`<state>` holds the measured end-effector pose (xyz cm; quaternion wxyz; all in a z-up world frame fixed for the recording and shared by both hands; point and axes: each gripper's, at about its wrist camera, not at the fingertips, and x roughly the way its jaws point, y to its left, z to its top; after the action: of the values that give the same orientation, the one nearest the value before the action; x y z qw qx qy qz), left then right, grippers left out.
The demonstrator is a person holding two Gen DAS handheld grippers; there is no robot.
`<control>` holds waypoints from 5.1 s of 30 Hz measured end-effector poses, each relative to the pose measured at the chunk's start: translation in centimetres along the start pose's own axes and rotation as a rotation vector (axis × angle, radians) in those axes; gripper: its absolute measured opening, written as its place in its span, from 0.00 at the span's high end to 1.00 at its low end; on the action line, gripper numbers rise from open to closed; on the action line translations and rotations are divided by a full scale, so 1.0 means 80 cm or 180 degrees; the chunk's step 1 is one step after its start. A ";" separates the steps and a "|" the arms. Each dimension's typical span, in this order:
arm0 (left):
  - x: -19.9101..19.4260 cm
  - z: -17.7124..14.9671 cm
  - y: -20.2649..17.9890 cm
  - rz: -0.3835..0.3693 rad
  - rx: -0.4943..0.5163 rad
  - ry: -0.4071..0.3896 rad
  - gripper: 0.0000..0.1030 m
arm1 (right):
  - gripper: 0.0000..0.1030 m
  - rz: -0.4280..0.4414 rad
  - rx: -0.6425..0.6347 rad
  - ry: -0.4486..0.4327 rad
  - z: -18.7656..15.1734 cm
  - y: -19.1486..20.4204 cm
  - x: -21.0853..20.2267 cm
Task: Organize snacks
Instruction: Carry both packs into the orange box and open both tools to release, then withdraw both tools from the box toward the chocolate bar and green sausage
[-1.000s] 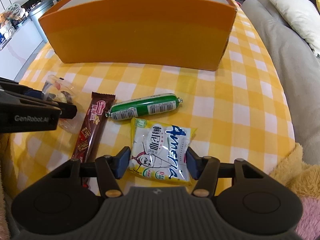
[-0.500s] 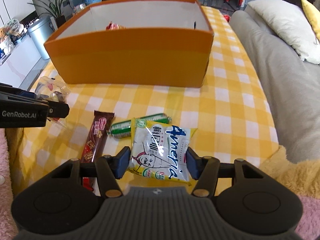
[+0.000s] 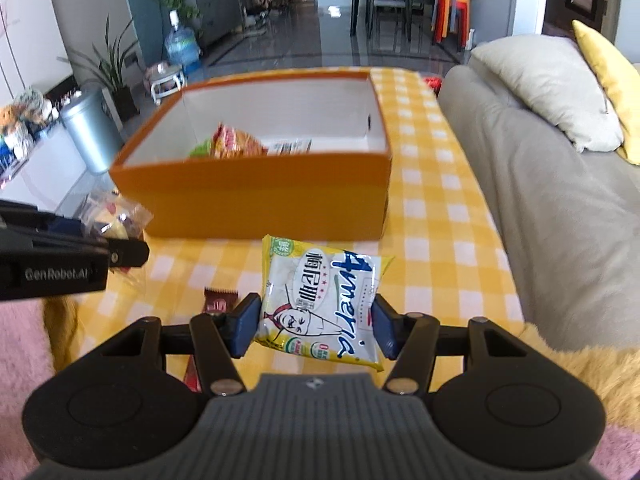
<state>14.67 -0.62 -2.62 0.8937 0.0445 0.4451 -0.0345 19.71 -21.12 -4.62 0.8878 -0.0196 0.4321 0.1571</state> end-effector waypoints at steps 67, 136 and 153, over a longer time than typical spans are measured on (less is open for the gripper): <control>0.242 0.187 0.046 -0.0117 0.0401 0.1302 0.57 | 0.45 -0.0052 -0.1658 0.0724 0.236 0.019 0.266; -0.010 0.060 0.025 0.0214 -0.0014 -0.0187 0.26 | 0.22 -0.0016 -0.0043 -0.0432 0.111 -0.007 0.010; -0.002 -0.041 -0.010 -0.0118 -0.0288 0.0344 0.26 | 0.24 -0.0134 0.0110 0.0076 -0.011 -0.012 -0.003</control>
<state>11.87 -1.07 -4.50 0.8687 -0.0024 0.4946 -0.0284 19.17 -22.22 -5.10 0.8859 -0.0152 0.4448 0.1307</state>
